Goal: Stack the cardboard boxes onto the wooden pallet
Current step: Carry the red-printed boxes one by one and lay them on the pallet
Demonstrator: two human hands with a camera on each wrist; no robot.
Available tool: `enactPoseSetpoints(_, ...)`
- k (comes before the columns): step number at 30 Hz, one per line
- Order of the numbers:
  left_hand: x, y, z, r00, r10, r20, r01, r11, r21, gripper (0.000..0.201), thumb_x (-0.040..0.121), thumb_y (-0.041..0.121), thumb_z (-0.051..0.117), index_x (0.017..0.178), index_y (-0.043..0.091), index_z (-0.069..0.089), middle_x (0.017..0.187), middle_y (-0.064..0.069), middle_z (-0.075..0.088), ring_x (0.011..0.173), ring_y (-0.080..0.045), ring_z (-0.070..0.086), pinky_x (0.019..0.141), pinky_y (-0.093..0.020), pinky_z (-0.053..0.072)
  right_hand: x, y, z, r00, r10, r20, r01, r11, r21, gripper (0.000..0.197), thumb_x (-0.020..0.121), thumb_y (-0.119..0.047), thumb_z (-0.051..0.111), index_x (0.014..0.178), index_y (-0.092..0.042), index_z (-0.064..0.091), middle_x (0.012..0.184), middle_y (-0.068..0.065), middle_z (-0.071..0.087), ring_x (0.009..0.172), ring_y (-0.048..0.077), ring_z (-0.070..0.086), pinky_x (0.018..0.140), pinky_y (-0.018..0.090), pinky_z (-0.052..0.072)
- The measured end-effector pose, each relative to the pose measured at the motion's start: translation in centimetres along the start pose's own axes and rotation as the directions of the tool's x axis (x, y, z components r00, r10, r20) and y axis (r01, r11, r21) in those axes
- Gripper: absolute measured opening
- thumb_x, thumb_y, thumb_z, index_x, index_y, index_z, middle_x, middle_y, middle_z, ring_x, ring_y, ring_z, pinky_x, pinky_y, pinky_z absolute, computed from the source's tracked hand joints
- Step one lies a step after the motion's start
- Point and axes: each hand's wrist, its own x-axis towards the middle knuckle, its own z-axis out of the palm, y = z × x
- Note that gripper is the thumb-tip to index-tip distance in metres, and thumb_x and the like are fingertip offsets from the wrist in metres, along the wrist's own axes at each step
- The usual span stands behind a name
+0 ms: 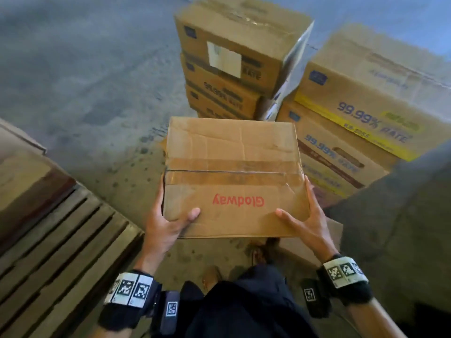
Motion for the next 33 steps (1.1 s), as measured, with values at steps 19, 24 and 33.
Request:
enactPoseSetpoints(19,-12.3,1.2,-11.4,0.603,-0.098,-0.792,0.161,0.987,0.000,0.122,0.049,0.079,0.078,0.149,0.060,0.011,0.137,0.015,0.053,0.125,-0.017,0.053,0.100,-0.051,0.050,8.3,-18.0,18.3,0.655,-0.350,0.670,0.493,0.870,-0.028,0.115,0.068,-0.052,0.084,0.158,-0.044,0.013,0.157,-0.002,0.039,0.138,0.020,0.044,0.108,0.038,0.039)
enactPoseSetpoints(24,-15.8,1.3,-11.6,0.454,-0.113,-0.884,0.216,0.976,-0.014,0.120,0.054,0.078,0.076,0.152,0.056,0.010,0.134,0.016,0.056,0.122,-0.014,0.056,0.101,-0.048,0.049,7.3,-19.7,22.0,0.477,-0.364,0.800,0.531,0.845,0.068,0.117,0.069,-0.057,0.084,0.155,-0.052,0.004,0.157,-0.009,0.035,0.132,0.011,0.040,0.112,0.050,0.038)
enactPoseSetpoints(33,-20.8,-0.5,-12.2,0.240,-0.229,-0.943,0.267,0.950,-0.163,0.120,0.054,0.076,0.076,0.152,0.057,0.009,0.126,0.015,0.060,0.111,-0.011,0.060,0.094,-0.037,0.053,4.5,-20.6,28.7,0.301,-0.322,0.897,0.608,0.790,0.080,0.111,0.071,-0.058,0.080,0.153,-0.056,0.005,0.153,-0.020,0.031,0.137,0.010,0.035,0.117,0.054,0.033)
